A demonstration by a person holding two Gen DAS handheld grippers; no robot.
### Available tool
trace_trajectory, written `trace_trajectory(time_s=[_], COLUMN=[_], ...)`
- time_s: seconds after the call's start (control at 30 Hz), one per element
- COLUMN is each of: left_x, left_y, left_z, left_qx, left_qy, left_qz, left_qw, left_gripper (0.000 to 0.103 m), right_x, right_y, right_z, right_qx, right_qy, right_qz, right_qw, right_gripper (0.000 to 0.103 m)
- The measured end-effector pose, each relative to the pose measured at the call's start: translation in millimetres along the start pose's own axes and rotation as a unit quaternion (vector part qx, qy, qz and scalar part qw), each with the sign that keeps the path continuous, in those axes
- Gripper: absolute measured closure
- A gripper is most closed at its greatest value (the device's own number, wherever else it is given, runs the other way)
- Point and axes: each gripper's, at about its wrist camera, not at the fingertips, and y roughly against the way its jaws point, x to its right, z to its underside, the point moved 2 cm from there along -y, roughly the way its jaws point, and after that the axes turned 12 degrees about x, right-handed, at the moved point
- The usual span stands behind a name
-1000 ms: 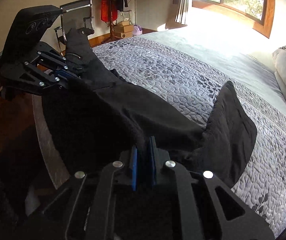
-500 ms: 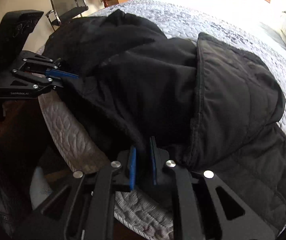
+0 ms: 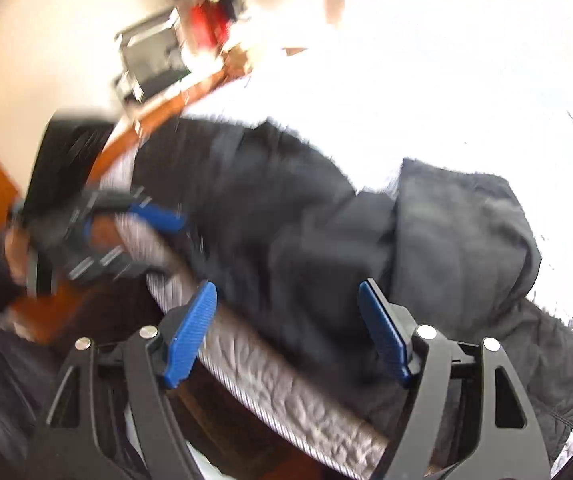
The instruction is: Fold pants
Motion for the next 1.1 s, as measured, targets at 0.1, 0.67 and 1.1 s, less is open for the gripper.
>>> trace_trajectory(time_s=[0.1, 0.67, 1.1], left_x=[-7, -100, -122], left_y=[0, -55, -59], left_z=[-16, -38, -49], left_qx=[0.007, 0.01, 0.03], left_qy=[0.009, 0.065, 0.096], left_qz=[-0.043, -0.247, -0.279], left_qw=[0.999, 0.9668, 0.9551], left_gripper=[0.01, 0.011, 0.011], right_x=[17, 80, 102], right_y=[-33, -183, -83], right_z=[-20, -19, -20], right_qx=[-0.023, -0.148, -0.008], right_qy=[-0.025, -0.071, -0.22], right_qz=[0.094, 0.313, 0.254], right_qw=[0.995, 0.935, 0.942], right_gripper=[0.032, 0.045, 0.1])
